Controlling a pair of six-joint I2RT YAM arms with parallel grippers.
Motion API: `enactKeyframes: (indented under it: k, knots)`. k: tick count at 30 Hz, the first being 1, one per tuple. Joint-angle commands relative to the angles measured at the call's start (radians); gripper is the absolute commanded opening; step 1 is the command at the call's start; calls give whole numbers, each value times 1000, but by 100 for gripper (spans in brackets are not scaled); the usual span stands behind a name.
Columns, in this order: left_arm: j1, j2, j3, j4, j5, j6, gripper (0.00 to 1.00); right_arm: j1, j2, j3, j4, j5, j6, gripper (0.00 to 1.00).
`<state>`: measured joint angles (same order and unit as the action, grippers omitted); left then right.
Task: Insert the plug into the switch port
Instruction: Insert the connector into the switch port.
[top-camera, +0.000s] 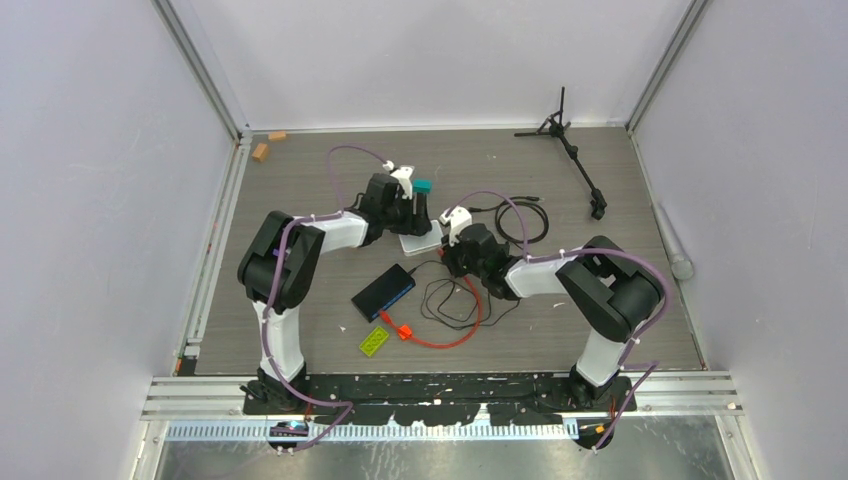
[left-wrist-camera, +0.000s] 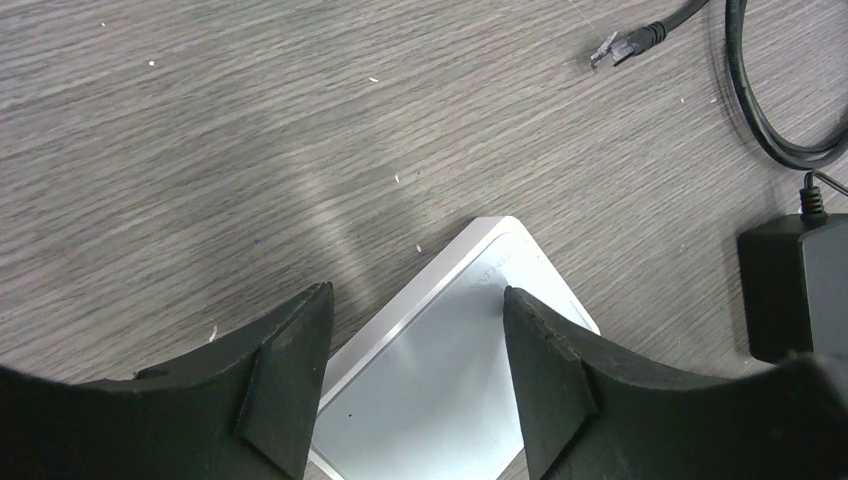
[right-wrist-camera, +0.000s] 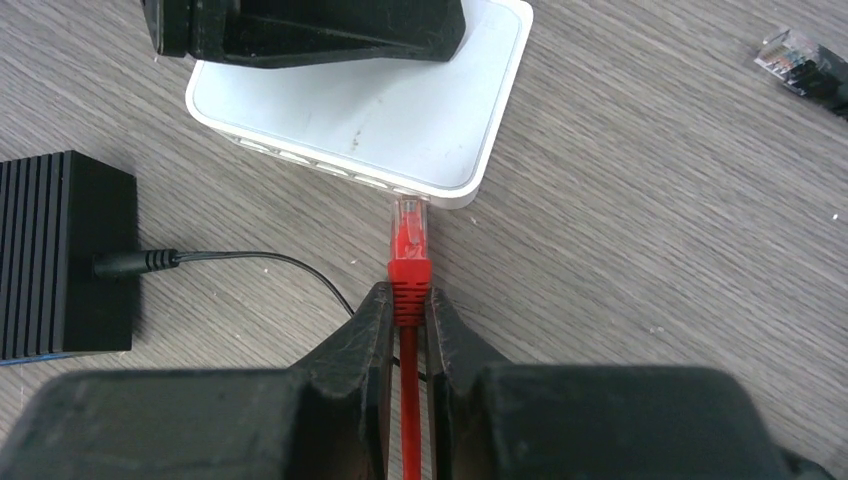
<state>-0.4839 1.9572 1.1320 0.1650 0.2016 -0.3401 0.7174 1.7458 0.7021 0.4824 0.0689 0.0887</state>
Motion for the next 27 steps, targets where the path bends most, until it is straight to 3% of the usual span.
enactKeyframes:
  k: [1, 13, 27]
  knots:
    - [4, 24, 8, -64, 57, 5, 64, 5, 2, 60, 15, 6, -23, 1]
    - [4, 42, 41, -87, 88, 27, 64, 4, -1, 114, -51, 23, -49, 0]
    - [4, 104, 104, -42, 78, 4, 70, -14, -13, 24, -42, 81, -59, 1]
